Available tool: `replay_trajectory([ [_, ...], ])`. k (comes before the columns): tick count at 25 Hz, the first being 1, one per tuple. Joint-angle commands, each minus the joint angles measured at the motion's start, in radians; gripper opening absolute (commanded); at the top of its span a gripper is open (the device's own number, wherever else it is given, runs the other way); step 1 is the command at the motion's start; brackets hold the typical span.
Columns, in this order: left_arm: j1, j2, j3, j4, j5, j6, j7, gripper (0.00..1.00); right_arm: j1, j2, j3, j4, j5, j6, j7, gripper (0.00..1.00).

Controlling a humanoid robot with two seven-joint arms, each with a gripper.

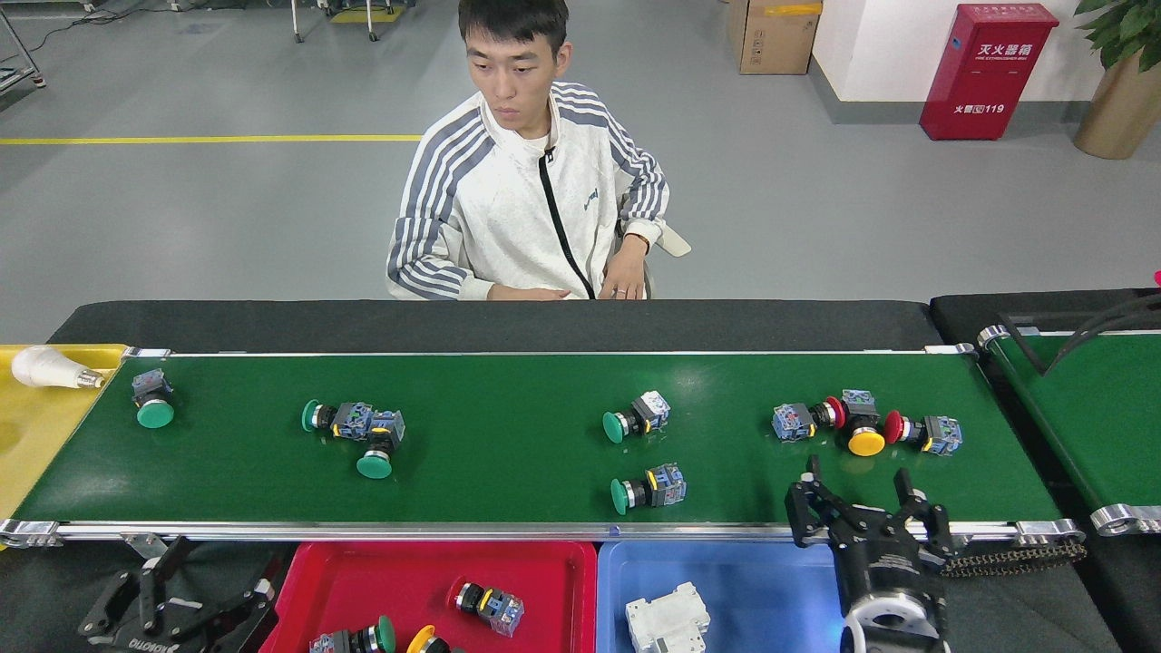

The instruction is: Pick switch part from conveyor to tray

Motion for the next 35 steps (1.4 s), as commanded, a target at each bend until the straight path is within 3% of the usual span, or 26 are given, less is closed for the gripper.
replay_trajectory([
  [1,-0.071,-0.012,-0.034,0.019,-0.031,0.04,-0.055,1.0,-0.043,-0.002,0.024,0.027,0.003,0.06,0.002,0.98],
  [6,-0.203,-0.044,-0.112,0.168,-0.058,0.115,-0.126,1.0,-0.106,0.0,0.033,0.11,0.005,0.065,0.002,0.98],
  [15,-0.395,-0.037,-0.119,0.442,-0.06,0.184,-0.126,1.0,-0.209,0.018,0.061,0.239,0.0,0.069,0.0,0.98],
  [17,-0.424,-0.037,-0.119,0.499,-0.06,0.207,-0.126,0.94,-0.249,0.029,0.073,0.299,0.0,0.089,0.0,0.98],
  [19,-0.442,-0.037,-0.119,0.524,-0.06,0.215,-0.124,0.73,-0.281,0.035,0.089,0.351,0.0,0.103,-0.003,0.94],
  [21,-0.444,-0.041,-0.115,0.531,-0.051,0.21,-0.121,0.34,-0.308,0.032,0.118,0.399,-0.003,0.102,-0.006,0.7],
  [23,-0.442,-0.044,-0.106,0.533,-0.036,0.207,-0.106,0.18,-0.324,0.024,0.145,0.426,-0.004,0.096,-0.006,0.34],
  [24,-0.434,-0.043,-0.106,0.53,-0.019,0.203,-0.08,0.11,-0.324,0.023,0.152,0.429,-0.006,0.094,-0.006,0.23],
  [26,-0.407,-0.037,-0.116,0.518,0.029,0.184,-0.018,0.06,-0.322,0.016,0.153,0.431,-0.007,0.094,-0.004,0.12],
  [30,-0.281,-0.015,-0.104,0.349,0.113,-0.029,-0.006,0.05,-0.313,0.01,0.155,0.415,-0.009,0.092,-0.007,0.04],
  [32,-0.152,0.034,-0.075,0.211,0.167,-0.253,-0.006,0.09,-0.298,0.01,0.158,0.377,-0.007,0.079,-0.009,0.03],
  [33,-0.089,0.056,-0.06,0.162,0.199,-0.257,-0.006,0.15,-0.282,0.01,0.158,0.348,-0.007,0.063,-0.009,0.03],
  [35,0.04,0.083,-0.015,0.084,0.265,-0.257,-0.008,0.37,-0.235,0.01,0.176,0.254,-0.006,-0.007,-0.009,0.03],
])
